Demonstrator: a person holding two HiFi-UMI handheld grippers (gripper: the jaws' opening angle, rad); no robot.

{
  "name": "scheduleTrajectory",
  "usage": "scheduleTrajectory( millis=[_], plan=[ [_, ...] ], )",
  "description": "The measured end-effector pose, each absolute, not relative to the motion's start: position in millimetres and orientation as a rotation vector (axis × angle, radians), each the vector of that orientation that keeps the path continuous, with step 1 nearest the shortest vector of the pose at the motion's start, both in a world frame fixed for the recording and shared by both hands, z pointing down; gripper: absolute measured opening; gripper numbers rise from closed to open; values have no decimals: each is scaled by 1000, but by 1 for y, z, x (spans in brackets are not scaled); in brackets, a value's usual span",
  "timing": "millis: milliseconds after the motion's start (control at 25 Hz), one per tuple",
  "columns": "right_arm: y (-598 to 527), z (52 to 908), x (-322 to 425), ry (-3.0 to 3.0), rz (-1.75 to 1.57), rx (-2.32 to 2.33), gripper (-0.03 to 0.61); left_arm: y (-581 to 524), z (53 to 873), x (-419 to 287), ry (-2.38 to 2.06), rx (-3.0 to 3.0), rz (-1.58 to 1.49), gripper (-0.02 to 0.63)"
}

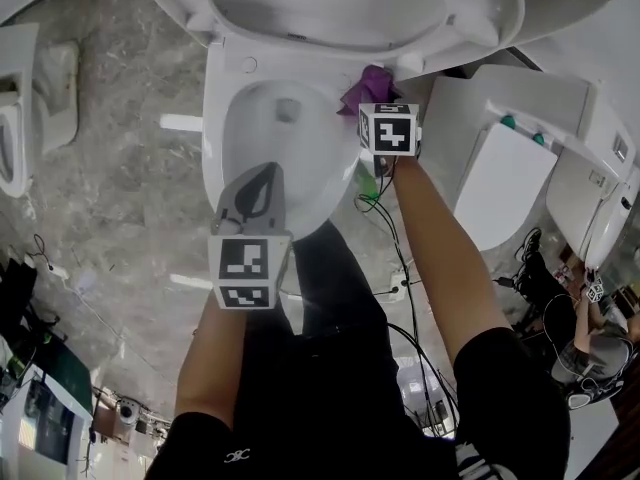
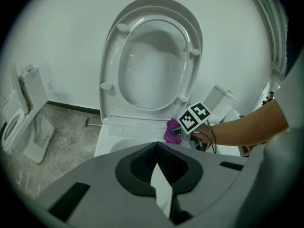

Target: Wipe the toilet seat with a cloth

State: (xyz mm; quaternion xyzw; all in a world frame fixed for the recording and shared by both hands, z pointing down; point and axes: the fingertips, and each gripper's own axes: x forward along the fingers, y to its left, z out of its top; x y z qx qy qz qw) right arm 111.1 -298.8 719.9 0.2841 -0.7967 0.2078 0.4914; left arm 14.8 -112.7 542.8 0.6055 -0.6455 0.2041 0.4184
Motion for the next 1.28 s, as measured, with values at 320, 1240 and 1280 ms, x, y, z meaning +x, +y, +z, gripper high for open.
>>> scheduleTrajectory(
  millis=[320,1240,1280],
  plan=[
    [-294,729,117,-1952,840,680,97,-103,558,13,-1642,1480,495,5],
    [-263,714,21,-2064,308,545,97,-54,557,-41,-1629,1509,426,5],
    [-259,713,5,-2068,297,525,97,-50,557,-46,-1629,1509,423,5]
  ],
)
